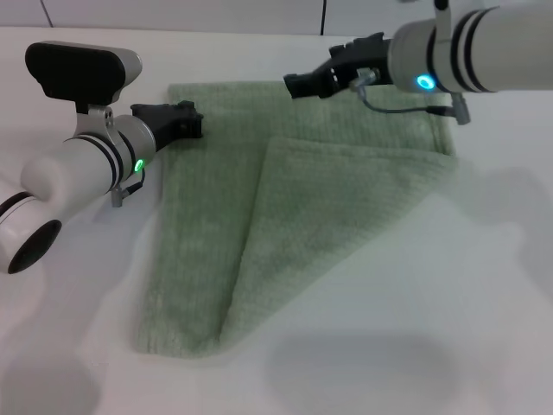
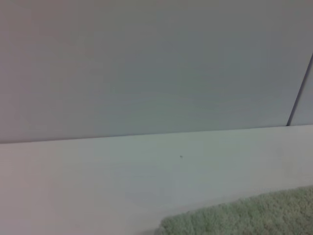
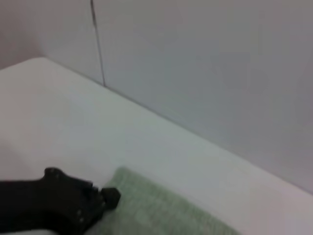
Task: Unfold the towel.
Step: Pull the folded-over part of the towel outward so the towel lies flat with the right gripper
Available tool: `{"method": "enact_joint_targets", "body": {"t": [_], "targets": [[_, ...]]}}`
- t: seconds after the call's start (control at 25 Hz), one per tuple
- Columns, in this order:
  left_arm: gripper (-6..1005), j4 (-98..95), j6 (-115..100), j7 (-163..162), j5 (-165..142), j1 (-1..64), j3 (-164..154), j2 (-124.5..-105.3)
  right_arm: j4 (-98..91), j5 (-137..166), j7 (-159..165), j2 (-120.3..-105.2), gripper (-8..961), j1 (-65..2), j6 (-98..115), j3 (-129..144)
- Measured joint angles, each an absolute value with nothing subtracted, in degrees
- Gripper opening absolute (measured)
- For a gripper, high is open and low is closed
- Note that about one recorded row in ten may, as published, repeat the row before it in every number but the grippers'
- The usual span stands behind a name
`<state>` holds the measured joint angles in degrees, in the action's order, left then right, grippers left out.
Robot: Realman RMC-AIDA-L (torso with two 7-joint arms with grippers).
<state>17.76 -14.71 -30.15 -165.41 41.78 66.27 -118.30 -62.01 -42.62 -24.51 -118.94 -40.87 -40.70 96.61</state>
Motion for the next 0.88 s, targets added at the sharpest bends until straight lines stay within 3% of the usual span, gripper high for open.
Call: {"method": "enact_joint_targets", "body": {"t": [0.4,0.88], "targets": [[-2,17.75,-14.59,-30.15,-165.41,41.73,66.27,-118.3,-49.76,-58.85,-52.41,-118.88,813,-44.31,-47.09,85.56],[-2,17.78,-14.58,-30.15,-165.41,41.66,66.27,-118.39,-42.51,-61.47,-57.79,-118.94,813,-49.82,-52.49,82.92]]}}
